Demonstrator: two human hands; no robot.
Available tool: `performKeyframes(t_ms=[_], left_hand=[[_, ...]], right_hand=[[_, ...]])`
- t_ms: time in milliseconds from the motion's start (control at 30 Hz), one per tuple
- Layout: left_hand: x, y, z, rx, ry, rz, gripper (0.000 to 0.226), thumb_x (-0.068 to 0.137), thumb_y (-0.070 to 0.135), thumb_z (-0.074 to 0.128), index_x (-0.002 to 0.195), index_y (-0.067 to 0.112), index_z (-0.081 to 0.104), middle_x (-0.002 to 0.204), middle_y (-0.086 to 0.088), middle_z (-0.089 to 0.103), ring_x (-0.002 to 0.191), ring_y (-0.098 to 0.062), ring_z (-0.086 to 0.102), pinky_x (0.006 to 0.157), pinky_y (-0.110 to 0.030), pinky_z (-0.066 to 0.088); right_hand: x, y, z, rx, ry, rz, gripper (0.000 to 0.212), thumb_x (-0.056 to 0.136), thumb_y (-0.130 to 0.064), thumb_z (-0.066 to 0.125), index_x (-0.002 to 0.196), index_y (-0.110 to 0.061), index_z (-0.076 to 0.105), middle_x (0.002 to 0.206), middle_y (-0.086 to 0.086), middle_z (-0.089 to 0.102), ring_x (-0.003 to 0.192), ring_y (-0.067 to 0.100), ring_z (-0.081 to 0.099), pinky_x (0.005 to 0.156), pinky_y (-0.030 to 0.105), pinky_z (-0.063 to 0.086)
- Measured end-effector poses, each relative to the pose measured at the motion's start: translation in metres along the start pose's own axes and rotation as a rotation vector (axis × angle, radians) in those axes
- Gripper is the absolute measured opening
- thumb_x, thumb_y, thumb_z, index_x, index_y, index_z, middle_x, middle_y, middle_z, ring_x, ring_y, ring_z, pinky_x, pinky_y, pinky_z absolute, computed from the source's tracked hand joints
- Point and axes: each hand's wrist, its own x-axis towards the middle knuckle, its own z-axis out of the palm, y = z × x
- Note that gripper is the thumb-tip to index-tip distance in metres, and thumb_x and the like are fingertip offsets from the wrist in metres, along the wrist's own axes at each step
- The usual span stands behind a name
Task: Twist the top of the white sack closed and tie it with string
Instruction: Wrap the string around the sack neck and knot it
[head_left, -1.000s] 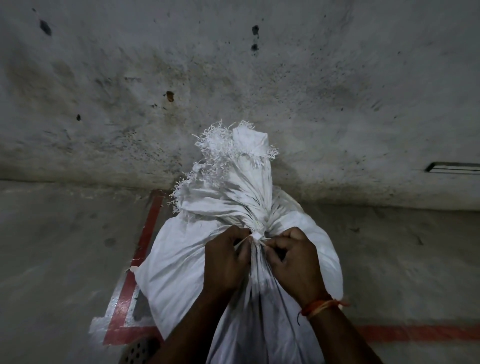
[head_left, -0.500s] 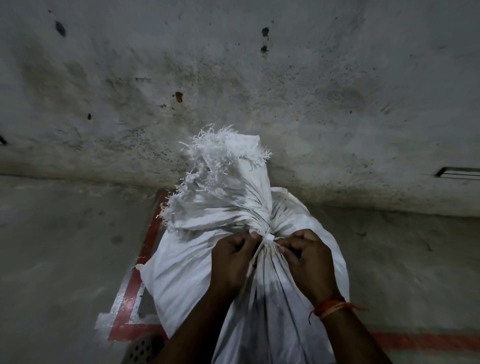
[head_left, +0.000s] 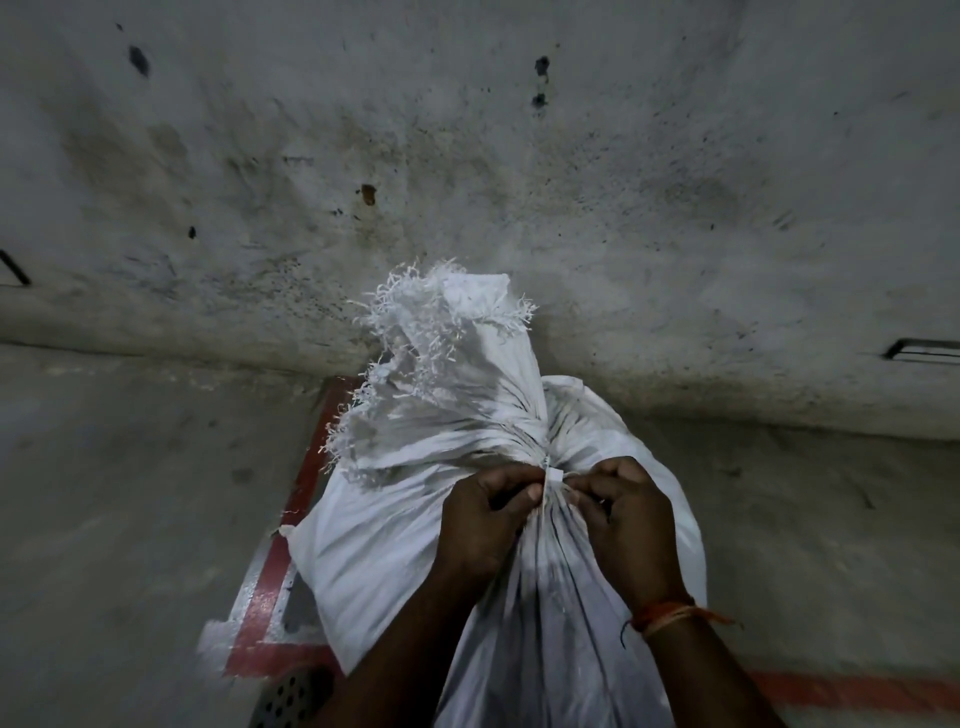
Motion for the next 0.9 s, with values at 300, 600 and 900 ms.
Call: performKeyframes(t_ms=[300, 600, 900], left_hand=[[0.0015, 0.0011, 0.0023, -0.049, 0.008, 0.002, 0.013, 0.092, 0.008, 0.068, 0.103, 0.012, 0.074, 0.099, -0.006, 0.078, 0.092, -0.015, 0.073, 0.081, -0.031, 0.054], [0.0027, -0.0018, 0.0019, -0.033, -0.014, 0.016, 0.015, 0.093, 0.017, 0.065, 0.101, 0.018, 0.077, 0.098, -0.006, 0.079, 0.096, -0.027, 0.074, 0.090, -0.046, 0.057], [0.0035, -0.0057, -0.0025, 0.038, 0.014, -0.024, 0.011, 0.093, 0.011, 0.066, 0.086, 0.012, 0.075, 0.078, -0.007, 0.075, 0.068, -0.009, 0.064, 0.064, -0.028, 0.050]], right_hand=[[-0.0011, -0.0046, 0.0013, -0.011, 0.033, -0.032, 0.009, 0.086, -0.010, 0.072, 0.093, -0.012, 0.079, 0.106, -0.002, 0.058, 0.097, 0.009, 0.055, 0.088, 0.017, 0.041], [0.0015, -0.0037, -0.0028, 0.083, 0.037, -0.078, 0.015, 0.080, -0.008, 0.078, 0.083, -0.022, 0.075, 0.086, -0.010, 0.070, 0.085, 0.002, 0.065, 0.078, 0.018, 0.052], [-0.0016, -0.0054, 0.0033, 0.173, -0.012, -0.016, 0.014, 0.076, -0.009, 0.081, 0.079, -0.021, 0.075, 0.082, -0.011, 0.070, 0.081, 0.003, 0.066, 0.075, 0.028, 0.057]])
